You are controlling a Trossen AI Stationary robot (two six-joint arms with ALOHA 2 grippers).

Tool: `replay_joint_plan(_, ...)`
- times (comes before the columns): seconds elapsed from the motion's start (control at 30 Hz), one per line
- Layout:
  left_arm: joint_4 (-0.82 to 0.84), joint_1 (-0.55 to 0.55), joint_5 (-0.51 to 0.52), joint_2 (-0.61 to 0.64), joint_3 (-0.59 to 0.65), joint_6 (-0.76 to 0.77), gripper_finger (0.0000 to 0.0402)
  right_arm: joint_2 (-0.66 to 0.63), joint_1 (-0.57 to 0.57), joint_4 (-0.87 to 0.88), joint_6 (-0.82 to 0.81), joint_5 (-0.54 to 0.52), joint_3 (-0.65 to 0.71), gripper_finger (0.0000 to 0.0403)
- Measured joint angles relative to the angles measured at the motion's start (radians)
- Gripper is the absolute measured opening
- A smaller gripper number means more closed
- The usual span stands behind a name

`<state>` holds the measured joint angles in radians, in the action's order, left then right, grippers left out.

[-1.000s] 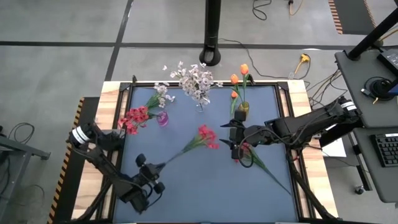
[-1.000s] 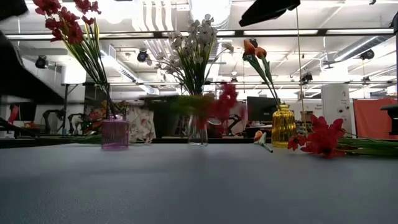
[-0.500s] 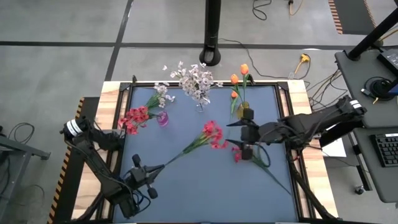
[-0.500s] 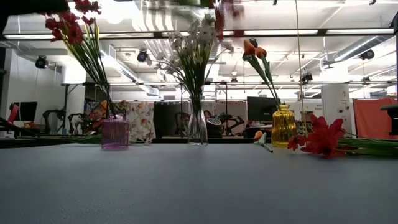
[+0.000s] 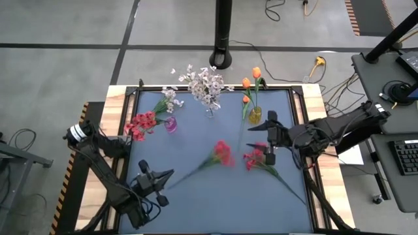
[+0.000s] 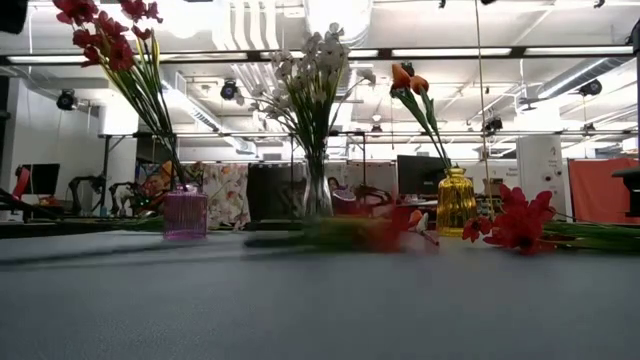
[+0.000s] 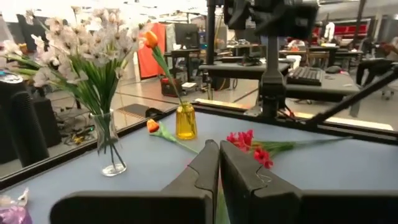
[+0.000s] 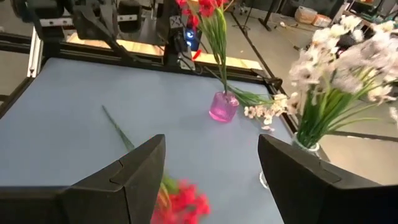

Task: Sort flowers into vase by color
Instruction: Put the red flower into the purple vase

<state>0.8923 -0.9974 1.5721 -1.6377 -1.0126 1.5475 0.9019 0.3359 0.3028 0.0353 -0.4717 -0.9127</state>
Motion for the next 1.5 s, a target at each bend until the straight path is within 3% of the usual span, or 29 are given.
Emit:
replay_joint_plan(0.2,0.003,0.041,-0.032,0.005,-0.075,-0.158,0.0001,0.018,-0.002,-0.118,0.01,0.0,0.1,0.0249)
replay_joint_plan(0.37,-0.04,0.111,-0.278,0.005,-0.101,-0.272,0.0,0.017,-0.002,-0.141,0.009,0.0,0.105,0.0249)
replay_joint_plan(0.5,-0.249,0.212,-0.431,-0.014,-0.066,-0.511,0.0005,0.017,-0.002,-0.168,0.027,0.0,0.105,0.0249)
replay_joint_plan(0.6,-0.401,0.287,-0.547,-0.039,-0.034,-0.666,0.0024,0.017,-0.002,-0.167,0.026,0.0,0.106,0.0249)
replay_joint_plan(0.73,-0.526,0.367,-0.672,-0.066,0.024,-0.731,0.0068,0.017,-0.002,-0.171,0.01,0.0,0.121,0.0249)
replay_joint_plan(0.93,-0.769,0.421,-0.774,-0.089,0.127,-0.843,0.0149,0.017,-0.002,-0.19,0.009,0.0,0.137,0.0249)
replay_joint_plan(1.07,-0.907,0.449,-0.836,-0.108,0.191,-0.915,0.0176,0.017,-0.002,-0.223,0.014,0.001,0.137,0.0249)
replay_joint_plan(1.3,-1.017,0.465,-0.894,-0.208,0.242,-0.929,0.0165,0.017,-0.002,-0.241,0.014,0.001,0.137,0.0249)
replay_joint_plan(1.5,-1.042,0.463,-0.867,-0.287,0.222,-0.872,0.0134,0.017,-0.002,-0.241,0.008,0.001,0.137,0.0249)
